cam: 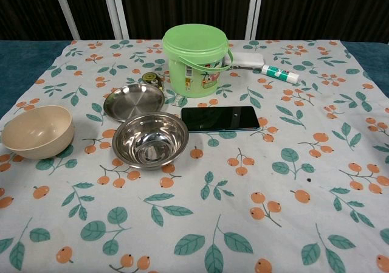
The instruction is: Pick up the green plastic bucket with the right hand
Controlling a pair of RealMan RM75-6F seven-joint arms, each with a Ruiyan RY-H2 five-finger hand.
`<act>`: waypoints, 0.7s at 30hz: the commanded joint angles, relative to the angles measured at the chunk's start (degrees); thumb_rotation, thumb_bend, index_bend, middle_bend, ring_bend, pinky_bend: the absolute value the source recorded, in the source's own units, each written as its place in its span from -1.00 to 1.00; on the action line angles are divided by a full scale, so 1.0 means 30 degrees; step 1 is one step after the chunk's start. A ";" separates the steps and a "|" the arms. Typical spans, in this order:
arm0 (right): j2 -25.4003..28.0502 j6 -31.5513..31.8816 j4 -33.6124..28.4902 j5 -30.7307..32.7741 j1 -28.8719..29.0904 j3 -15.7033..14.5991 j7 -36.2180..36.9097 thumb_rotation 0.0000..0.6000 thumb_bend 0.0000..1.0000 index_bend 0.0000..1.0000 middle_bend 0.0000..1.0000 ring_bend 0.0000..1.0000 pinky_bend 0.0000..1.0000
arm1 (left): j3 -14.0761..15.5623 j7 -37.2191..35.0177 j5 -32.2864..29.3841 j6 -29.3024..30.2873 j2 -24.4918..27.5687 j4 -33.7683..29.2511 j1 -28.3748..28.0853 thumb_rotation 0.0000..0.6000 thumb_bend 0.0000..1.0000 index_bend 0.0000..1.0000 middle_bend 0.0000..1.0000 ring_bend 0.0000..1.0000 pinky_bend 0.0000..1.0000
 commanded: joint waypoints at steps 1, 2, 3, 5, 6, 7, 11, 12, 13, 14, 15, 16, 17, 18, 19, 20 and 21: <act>0.0002 -0.0012 -0.0006 -0.0013 -0.0002 -0.0020 -0.0007 1.00 -0.67 -0.83 -1.00 -0.80 -0.61 | 0.0008 0.0001 0.0000 -0.0003 -0.0002 0.0026 0.0004 1.00 -0.20 -0.71 -1.00 -1.00 -1.00; -0.0004 -0.0026 -0.0022 -0.0024 0.0003 -0.0032 -0.0024 1.00 -0.67 -0.83 -1.00 -0.80 -0.61 | 0.0015 -0.0017 -0.0012 -0.0009 -0.0002 0.0041 0.0011 1.00 -0.20 -0.71 -1.00 -1.00 -1.00; -0.0015 -0.0035 -0.0029 -0.0030 0.0010 -0.0034 -0.0030 1.00 -0.67 -0.83 -1.00 -0.80 -0.61 | 0.0020 -0.0032 -0.0013 -0.0013 0.0002 0.0041 0.0014 1.00 -0.20 -0.71 -1.00 -1.00 -1.00; -0.0025 -0.0066 -0.0063 -0.0049 0.0024 -0.0051 -0.0059 1.00 -0.67 -0.83 -1.00 -0.80 -0.61 | 0.0016 -0.0059 0.0021 0.0033 0.0005 0.0062 0.0023 1.00 -0.20 -0.71 -1.00 -1.00 -1.00; -0.0010 -0.0042 -0.0090 -0.0058 0.0016 -0.0048 -0.0057 1.00 -0.67 -0.83 -1.00 -0.80 -0.61 | 0.0017 -0.0055 0.0061 0.0058 0.0000 0.0051 0.0019 1.00 -0.20 -0.71 -1.00 -1.00 -1.00; -0.0001 -0.0021 -0.0108 -0.0053 0.0011 -0.0037 -0.0053 1.00 -0.67 -0.83 -1.00 -0.80 -0.61 | 0.0013 -0.0053 0.0063 0.0054 -0.0007 0.0038 0.0013 1.00 -0.20 -0.71 -1.00 -1.00 -1.00; 0.0018 -0.0064 -0.0138 0.0032 0.0024 0.0001 -0.0056 1.00 -0.67 -0.84 -1.00 -0.80 -0.61 | 0.0014 0.0035 0.0029 -0.0013 -0.0028 0.0010 -0.0015 1.00 -0.20 -0.71 -1.00 -1.00 -1.00; 0.0033 -0.0087 -0.0127 0.0054 0.0021 -0.0005 -0.0061 1.00 -0.67 -0.84 -1.00 -0.80 -0.61 | 0.0013 0.0060 0.0023 -0.0011 -0.0034 0.0011 -0.0014 1.00 -0.20 -0.71 -1.00 -1.00 -1.00; 0.0033 -0.0093 -0.0125 0.0052 0.0024 -0.0009 -0.0054 1.00 -0.67 -0.84 -1.00 -0.80 -0.61 | 0.0012 0.0068 0.0026 0.0002 -0.0036 0.0012 -0.0010 1.00 -0.20 -0.71 -1.00 -1.00 -1.00; 0.0037 -0.0107 -0.0127 0.0030 0.0037 -0.0014 -0.0049 1.00 -0.67 -0.84 -1.00 -0.80 -0.61 | 0.0008 0.0068 0.0034 0.0021 -0.0035 0.0006 -0.0006 1.00 -0.20 -0.71 -1.00 -1.00 -1.00; 0.0032 -0.0120 -0.0131 0.0011 0.0050 -0.0020 -0.0058 1.00 -0.67 -0.84 -1.00 -0.80 -0.61 | 0.0003 0.0059 0.0030 0.0041 -0.0032 0.0006 0.0003 1.00 -0.20 -0.71 -1.00 -1.00 -1.00; 0.0026 -0.0117 -0.0125 0.0000 0.0048 -0.0029 -0.0055 1.00 -0.67 -0.84 -1.00 -0.80 -0.61 | -0.0001 0.0046 0.0018 0.0048 -0.0028 0.0005 0.0010 1.00 -0.20 -0.71 -1.00 -1.00 -1.00; 0.0012 -0.0131 -0.0128 -0.0002 0.0062 -0.0023 -0.0056 1.00 -0.67 -0.84 -1.00 -0.80 -0.61 | -0.0006 0.0030 -0.0002 0.0041 -0.0023 -0.0007 0.0012 1.00 -0.20 -0.71 -1.00 -1.00 -1.00; 0.0015 -0.0157 -0.0134 0.0012 0.0077 -0.0016 -0.0053 1.00 -0.67 -0.84 -1.00 -0.80 -0.61 | -0.0010 0.0032 -0.0015 0.0029 -0.0018 -0.0019 0.0007 1.00 -0.20 -0.71 -1.00 -1.00 -1.00; 0.0011 -0.0176 -0.0138 0.0011 0.0075 -0.0035 -0.0055 1.00 -0.67 -0.84 -1.00 -0.80 -0.61 | -0.0010 0.0048 -0.0011 0.0016 -0.0015 -0.0024 -0.0002 1.00 -0.20 -0.71 -1.00 -1.00 -1.00; 0.0002 -0.0171 -0.0152 0.0015 0.0063 -0.0046 -0.0067 1.00 -0.67 -0.84 -1.00 -0.80 -0.61 | 0.0001 0.0075 -0.0002 0.0003 -0.0018 -0.0009 -0.0007 1.00 -0.20 -0.71 -1.00 -1.00 -1.00; -0.0002 -0.0166 -0.0160 0.0022 0.0058 -0.0045 -0.0060 1.00 -0.67 -0.84 -1.00 -0.80 -0.61 | 0.0015 0.0081 0.0015 -0.0002 -0.0025 0.0005 -0.0007 1.00 -0.20 -0.71 -1.00 -1.00 -1.00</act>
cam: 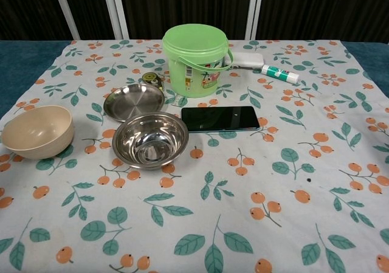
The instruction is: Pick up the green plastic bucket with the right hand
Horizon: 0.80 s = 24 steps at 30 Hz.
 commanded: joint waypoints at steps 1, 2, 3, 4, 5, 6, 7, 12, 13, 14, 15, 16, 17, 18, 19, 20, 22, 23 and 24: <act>-0.0007 0.0011 -0.0017 0.0002 -0.0005 -0.0001 0.0012 1.00 -0.67 -0.84 -1.00 -0.80 -0.61 | 0.0025 0.0005 0.0021 -0.0015 -0.0011 0.0028 -0.0001 1.00 -0.20 -0.71 -1.00 -1.00 -1.00; -0.0005 0.0011 -0.0026 -0.0001 -0.0004 -0.0001 0.0015 1.00 -0.67 -0.84 -1.00 -0.80 -0.61 | 0.0030 -0.0005 0.0018 -0.0018 -0.0014 0.0039 0.0003 1.00 -0.20 -0.71 -1.00 -1.00 -1.00; -0.0002 0.0015 -0.0037 -0.0006 -0.0005 -0.0004 0.0009 1.00 -0.67 -0.84 -1.00 -0.80 -0.61 | 0.0027 -0.0015 0.0014 -0.0017 -0.0013 0.0043 0.0004 1.00 -0.20 -0.71 -1.00 -1.00 -1.00; -0.0003 0.0007 -0.0043 -0.0009 -0.0002 -0.0008 0.0012 1.00 -0.67 -0.84 -1.00 -0.80 -0.61 | 0.0016 -0.0040 0.0000 -0.0001 -0.0010 0.0046 0.0011 1.00 -0.20 -0.71 -1.00 -1.00 -1.00; -0.0008 -0.0001 -0.0045 -0.0004 0.0001 -0.0009 0.0015 1.00 -0.67 -0.84 -1.00 -0.80 -0.61 | 0.0008 -0.0057 0.0001 0.0013 -0.0006 0.0043 0.0013 1.00 -0.20 -0.71 -1.00 -1.00 -1.00; -0.0017 -0.0018 -0.0045 0.0008 0.0005 -0.0009 0.0016 1.00 -0.67 -0.84 -1.00 -0.80 -0.61 | 0.0003 -0.0059 0.0002 0.0022 -0.0004 0.0038 0.0014 1.00 -0.20 -0.71 -1.00 -1.00 -1.00; -0.0025 -0.0053 -0.0047 0.0021 0.0013 -0.0018 0.0014 1.00 -0.67 -0.84 -1.00 -0.80 -0.61 | 0.0006 -0.0051 0.0003 0.0019 -0.0003 0.0033 0.0014 1.00 -0.20 -0.71 -1.00 -1.00 -1.00; -0.0036 -0.0164 -0.0098 -0.0049 0.0076 -0.0066 0.0019 1.00 -0.67 -0.84 -0.99 -0.80 -0.61 | -0.0006 -0.0043 -0.0089 0.0017 -0.0019 -0.0103 0.0043 1.00 -0.20 -0.71 -1.00 -1.00 -1.00; 0.0003 -0.0201 -0.0166 -0.0119 0.0102 -0.0100 0.0068 1.00 -0.67 -0.84 -0.98 -0.80 -0.61 | -0.0015 -0.0043 -0.0104 0.0040 -0.0026 -0.0118 0.0056 1.00 -0.20 -0.71 -1.00 -1.00 -1.00; 0.0046 -0.0243 -0.0242 -0.0163 0.0143 -0.0104 0.0098 1.00 -0.67 -0.84 -0.96 -0.80 -0.61 | -0.0022 -0.0030 -0.0115 0.0049 -0.0030 -0.0112 0.0060 1.00 -0.20 -0.71 -1.00 -1.00 -1.00; 0.0103 -0.0346 -0.0340 -0.0207 0.0234 -0.0085 0.0084 1.00 -0.67 -0.84 -0.95 -0.80 -0.61 | -0.0030 -0.0013 -0.0137 0.0031 -0.0031 -0.0116 0.0053 1.00 -0.20 -0.71 -1.00 -1.00 -1.00; 0.0178 -0.0512 -0.0463 -0.0261 0.0380 -0.0046 0.0021 1.00 -0.67 -0.84 -0.95 -0.80 -0.61 | -0.0040 -0.0009 -0.0166 0.0005 -0.0028 -0.0122 0.0045 1.00 -0.20 -0.71 -1.00 -1.00 -1.00; 0.0262 -0.0723 -0.0607 -0.0339 0.0583 0.0018 -0.0069 1.00 -0.67 -0.84 -0.94 -0.80 -0.61 | -0.0052 -0.0002 -0.0181 -0.0012 -0.0028 -0.0126 0.0032 1.00 -0.20 -0.71 -1.00 -1.00 -1.00; 0.0356 -0.0995 -0.0760 -0.0433 0.0839 0.0096 -0.0150 1.00 -0.67 -0.84 -0.94 -0.80 -0.61 | -0.0057 0.0024 -0.0174 -0.0024 -0.0033 -0.0128 0.0018 1.00 -0.20 -0.71 -1.00 -1.00 -1.00; 0.0456 -0.1350 -0.0935 -0.0482 0.1135 0.0191 -0.0226 1.00 -0.67 -0.84 -0.94 -0.80 -0.61 | -0.0062 0.0056 -0.0166 -0.0031 -0.0042 -0.0130 0.0005 1.00 -0.20 -0.71 -1.00 -1.00 -1.00; 0.0593 -0.1920 -0.1225 -0.0434 0.1561 0.0344 -0.0335 1.00 -0.67 -0.84 -0.93 -0.80 -0.61 | -0.0051 0.0074 -0.0154 -0.0047 -0.0051 -0.0134 -0.0002 1.00 -0.20 -0.71 -1.00 -1.00 -1.00; 0.0791 -0.2871 -0.1738 -0.0202 0.2246 0.0638 -0.0436 1.00 -0.67 -0.84 -0.88 -0.80 -0.61 | -0.0044 0.0087 -0.0152 -0.0043 -0.0055 -0.0160 0.0003 1.00 -0.20 -0.71 -1.00 -1.00 -1.00; 0.0864 -0.3416 -0.1988 0.0012 0.2619 0.0815 -0.0460 1.00 -0.67 -0.84 -0.86 -0.80 -0.61 | -0.0039 0.0078 -0.0152 -0.0037 -0.0052 -0.0173 0.0011 1.00 -0.20 -0.71 -1.00 -1.00 -1.00; 0.0921 -0.3991 -0.2215 0.0278 0.3009 0.1012 -0.0524 1.00 -0.67 -0.84 -0.86 -0.80 -0.61 | -0.0042 0.0056 -0.0165 -0.0033 -0.0042 -0.0188 0.0018 1.00 -0.20 -0.71 -1.00 -1.00 -1.00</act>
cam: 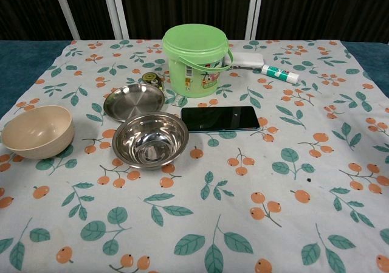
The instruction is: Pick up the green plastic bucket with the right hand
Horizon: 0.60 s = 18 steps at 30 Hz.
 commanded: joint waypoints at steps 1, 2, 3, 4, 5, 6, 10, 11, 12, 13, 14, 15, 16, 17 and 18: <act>0.0377 -0.2170 -0.1055 0.0832 0.1600 0.0805 -0.0315 1.00 -0.67 -0.84 -0.86 -0.81 -0.61 | -0.0008 -0.0056 -0.0030 0.0009 0.0025 -0.0027 0.0016 1.00 -0.20 -0.71 -1.00 -1.00 -1.00; 0.0395 -0.2720 -0.1238 0.1134 0.1990 0.1018 -0.0381 1.00 -0.67 -0.84 -0.86 -0.81 -0.61 | -0.0016 -0.0098 -0.0049 0.0014 0.0044 -0.0036 0.0024 1.00 -0.20 -0.71 -1.00 -1.00 -1.00; 0.0382 -0.3248 -0.1398 0.1462 0.2367 0.1227 -0.0455 1.00 -0.67 -0.84 -0.86 -0.81 -0.61 | -0.0020 -0.0134 -0.0059 0.0016 0.0061 -0.0038 0.0030 1.00 -0.20 -0.71 -1.00 -1.00 -1.00; 0.0354 -0.3749 -0.1534 0.1792 0.2736 0.1434 -0.0572 1.00 -0.67 -0.84 -0.86 -0.81 -0.61 | -0.0025 -0.0164 -0.0073 0.0014 0.0075 -0.0030 0.0033 1.00 -0.20 -0.71 -1.00 -1.00 -1.00; 0.0283 -0.4232 -0.1614 0.2127 0.3105 0.1636 -0.0720 1.00 -0.67 -0.84 -0.86 -0.81 -0.61 | -0.0030 -0.0193 -0.0085 0.0006 0.0086 -0.0027 0.0032 1.00 -0.20 -0.71 -1.00 -1.00 -1.00; 0.0175 -0.4637 -0.1652 0.2434 0.3465 0.1850 -0.0885 1.00 -0.67 -0.84 -0.85 -0.81 -0.61 | -0.0032 -0.0222 -0.0104 -0.0008 0.0094 -0.0016 0.0034 1.00 -0.20 -0.71 -1.00 -1.00 -1.00; -0.0844 -0.6112 -0.1596 0.3839 0.5132 0.2876 -0.1839 1.00 -0.67 -0.84 -0.86 -0.82 -0.61 | -0.0033 -0.0240 -0.0121 -0.0058 0.0111 -0.0057 0.0016 1.00 -0.20 -0.71 -1.00 -1.00 -1.00; -0.1111 -0.6328 -0.1577 0.4196 0.5435 0.3067 -0.2062 1.00 -0.67 -0.84 -0.86 -0.82 -0.61 | -0.0037 -0.0226 -0.0137 -0.0071 0.0116 -0.0085 0.0013 1.00 -0.20 -0.71 -1.00 -1.00 -1.00; -0.1375 -0.6514 -0.1542 0.4565 0.5724 0.3247 -0.2335 1.00 -0.67 -0.84 -0.86 -0.82 -0.61 | -0.0037 -0.0210 -0.0155 -0.0093 0.0129 -0.0113 0.0008 1.00 -0.20 -0.71 -1.00 -1.00 -1.00; -0.1652 -0.6685 -0.1458 0.4934 0.6018 0.3415 -0.2677 1.00 -0.67 -0.84 -0.86 -0.82 -0.61 | -0.0039 -0.0203 -0.0177 -0.0110 0.0139 -0.0131 0.0006 1.00 -0.20 -0.71 -1.00 -1.00 -1.00; -0.1932 -0.6873 -0.1325 0.5307 0.6327 0.3569 -0.3052 1.00 -0.67 -0.84 -0.86 -0.82 -0.61 | -0.0044 -0.0210 -0.0195 -0.0117 0.0144 -0.0143 0.0008 1.00 -0.20 -0.71 -1.00 -1.00 -1.00; -0.2215 -0.7077 -0.1181 0.5698 0.6648 0.3723 -0.3416 1.00 -0.67 -0.84 -0.86 -0.82 -0.61 | -0.0047 -0.0229 -0.0208 -0.0123 0.0148 -0.0144 0.0009 1.00 -0.20 -0.71 -1.00 -1.00 -1.00; -0.2498 -0.7278 -0.1048 0.6107 0.6965 0.3875 -0.3746 1.00 -0.67 -0.84 -0.86 -0.82 -0.61 | -0.0047 -0.0254 -0.0214 -0.0131 0.0155 -0.0143 0.0009 1.00 -0.20 -0.71 -1.00 -1.00 -1.00; -0.2852 -0.7535 -0.0893 0.6633 0.7379 0.4064 -0.4135 1.00 -0.67 -0.84 -0.86 -0.82 -0.61 | -0.0054 -0.0297 -0.0230 -0.0138 0.0167 -0.0137 0.0010 1.00 -0.20 -0.71 -1.00 -1.00 -1.00; -0.3017 -0.7649 -0.0829 0.6879 0.7578 0.4150 -0.4316 1.00 -0.67 -0.84 -0.86 -0.82 -0.61 | -0.0057 -0.0318 -0.0237 -0.0143 0.0174 -0.0134 0.0009 1.00 -0.20 -0.71 -1.00 -1.00 -1.00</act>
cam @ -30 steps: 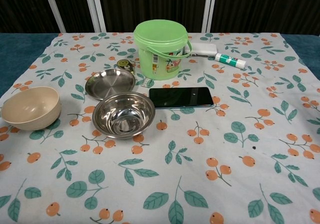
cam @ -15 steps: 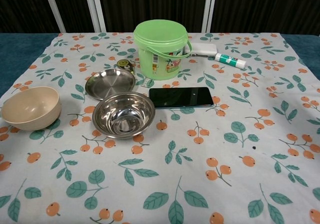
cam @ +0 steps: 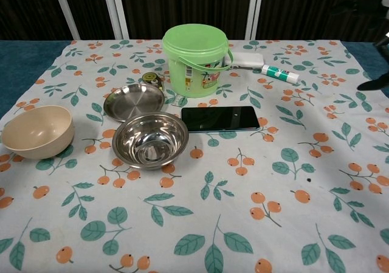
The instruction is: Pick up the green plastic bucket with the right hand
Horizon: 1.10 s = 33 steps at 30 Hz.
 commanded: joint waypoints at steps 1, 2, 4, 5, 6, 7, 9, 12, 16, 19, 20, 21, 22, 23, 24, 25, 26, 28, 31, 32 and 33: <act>-0.0992 -0.0753 0.0434 0.1262 0.1009 0.0624 -0.1068 1.00 -0.67 -0.84 -0.86 -0.82 -0.61 | -0.0016 -0.0054 -0.0028 -0.0018 0.0021 0.0002 -0.0004 1.00 -0.20 -0.71 -1.00 -1.00 -1.00; -0.1291 -0.0911 0.0549 0.1576 0.1353 0.0756 -0.1353 1.00 -0.67 -0.83 -0.86 -0.82 -0.61 | -0.0031 -0.0073 -0.0068 -0.0049 0.0033 -0.0020 -0.0015 1.00 -0.20 -0.71 -1.00 -1.00 -1.00; -0.1918 -0.1164 0.0815 0.2138 0.2031 0.0963 -0.1962 1.00 -0.67 -0.83 -0.86 -0.82 -0.61 | -0.0025 -0.0094 -0.0127 -0.0122 0.0055 -0.0032 -0.0023 1.00 -0.20 -0.71 -1.00 -1.00 -1.00; -0.2213 -0.1285 0.0979 0.2410 0.2360 0.1036 -0.2288 1.00 -0.67 -0.83 -0.86 -0.82 -0.61 | -0.0016 -0.0090 -0.0135 -0.0147 0.0064 -0.0034 -0.0026 1.00 -0.20 -0.71 -1.00 -1.00 -1.00; -0.2536 -0.1417 0.1192 0.2681 0.2729 0.1115 -0.2665 1.00 -0.67 -0.83 -0.86 -0.82 -0.61 | -0.0010 -0.0108 -0.0149 -0.0164 0.0065 -0.0026 -0.0025 1.00 -0.20 -0.71 -1.00 -1.00 -1.00; -0.2829 -0.1492 0.1405 0.2969 0.3046 0.1185 -0.3018 1.00 -0.67 -0.83 -0.86 -0.82 -0.61 | -0.0019 -0.0126 -0.0156 -0.0170 0.0070 -0.0038 -0.0030 1.00 -0.20 -0.71 -1.00 -1.00 -1.00; -0.3456 -0.1678 0.1863 0.3649 0.3746 0.1347 -0.3693 1.00 -0.67 -0.83 -0.86 -0.82 -0.61 | -0.0048 -0.0185 -0.0203 -0.0189 0.0101 -0.0054 -0.0038 1.00 -0.20 -0.71 -1.00 -1.00 -1.00; -0.4166 -0.1906 0.2464 0.4503 0.4602 0.1539 -0.4420 1.00 -0.64 -0.83 -0.86 -0.82 -0.61 | -0.0091 -0.0294 -0.0305 -0.0228 0.0159 -0.0100 -0.0041 1.00 -0.20 -0.71 -1.00 -1.00 -1.00; -0.5085 -0.2189 0.3460 0.5582 0.5756 0.1777 -0.5187 1.00 -0.60 -0.80 -0.81 -0.80 -0.61 | -0.0071 -0.0393 -0.0338 -0.0299 0.0193 -0.0090 -0.0042 1.00 -0.20 -0.71 -1.00 -1.00 -1.00; -0.5927 -0.2196 0.4441 0.5980 0.6567 0.1916 -0.5427 1.00 -0.56 -0.73 -0.74 -0.76 -0.61 | -0.0068 -0.0405 -0.0368 -0.0342 0.0211 -0.0122 -0.0049 1.00 -0.20 -0.71 -1.00 -1.00 -1.00; -0.6142 -0.2197 0.4689 0.6030 0.6767 0.1942 -0.5412 1.00 -0.54 -0.71 -0.73 -0.75 -0.61 | -0.0083 -0.0407 -0.0392 -0.0351 0.0215 -0.0132 -0.0056 1.00 -0.20 -0.71 -1.00 -1.00 -1.00; -0.6334 -0.2229 0.4896 0.6109 0.6951 0.1968 -0.5375 1.00 -0.53 -0.70 -0.72 -0.75 -0.61 | -0.0104 -0.0415 -0.0425 -0.0367 0.0221 -0.0145 -0.0066 1.00 -0.20 -0.71 -1.00 -1.00 -1.00; -0.6553 -0.2312 0.5089 0.6234 0.7146 0.2011 -0.5290 1.00 -0.52 -0.69 -0.72 -0.75 -0.61 | -0.0129 -0.0416 -0.0472 -0.0390 0.0229 -0.0154 -0.0077 1.00 -0.20 -0.71 -1.00 -1.00 -1.00; -0.6760 -0.2414 0.5314 0.6361 0.7339 0.2049 -0.5204 1.00 -0.50 -0.69 -0.72 -0.75 -0.61 | -0.0144 -0.0408 -0.0512 -0.0410 0.0230 -0.0154 -0.0085 1.00 -0.20 -0.71 -1.00 -1.00 -1.00; -0.6933 -0.2567 0.5605 0.6520 0.7541 0.2084 -0.5146 1.00 -0.49 -0.68 -0.72 -0.75 -0.61 | -0.0155 -0.0393 -0.0547 -0.0435 0.0226 -0.0150 -0.0094 1.00 -0.20 -0.71 -1.00 -1.00 -1.00; -0.7119 -0.2715 0.5917 0.6639 0.7758 0.2122 -0.5080 1.00 -0.47 -0.68 -0.72 -0.75 -0.61 | -0.0154 -0.0379 -0.0563 -0.0466 0.0224 -0.0149 -0.0105 1.00 -0.20 -0.71 -1.00 -1.00 -1.00; -0.7313 -0.2737 0.6127 0.6729 0.7958 0.2142 -0.5031 1.00 -0.46 -0.68 -0.71 -0.75 -0.61 | -0.0154 -0.0366 -0.0591 -0.0512 0.0223 -0.0155 -0.0121 1.00 -0.20 -0.71 -1.00 -1.00 -1.00; -0.7537 -0.2789 0.6376 0.6896 0.8238 0.2141 -0.5046 1.00 -0.44 -0.68 -0.71 -0.75 -0.61 | -0.0156 -0.0324 -0.0632 -0.0561 0.0211 -0.0179 -0.0138 1.00 -0.20 -0.71 -1.00 -1.00 -1.00; -0.7887 -0.2902 0.6762 0.7233 0.8688 0.2265 -0.4987 1.00 -0.43 -0.68 -0.71 -0.74 -0.61 | -0.0151 -0.0273 -0.0706 -0.0624 0.0196 -0.0223 -0.0145 1.00 -0.20 -0.71 -1.00 -1.00 -1.00; -0.8001 -0.2977 0.6899 0.7390 0.8845 0.2332 -0.4941 1.00 -0.43 -0.68 -0.71 -0.73 -0.61 | -0.0153 -0.0276 -0.0740 -0.0646 0.0196 -0.0219 -0.0145 1.00 -0.20 -0.71 -1.00 -1.00 -1.00; -0.8165 -0.3074 0.7086 0.7610 0.9048 0.2449 -0.4827 1.00 -0.43 -0.67 -0.70 -0.72 -0.61 | -0.0160 -0.0259 -0.0777 -0.0684 0.0192 -0.0215 -0.0158 1.00 -0.20 -0.71 -1.00 -1.00 -1.00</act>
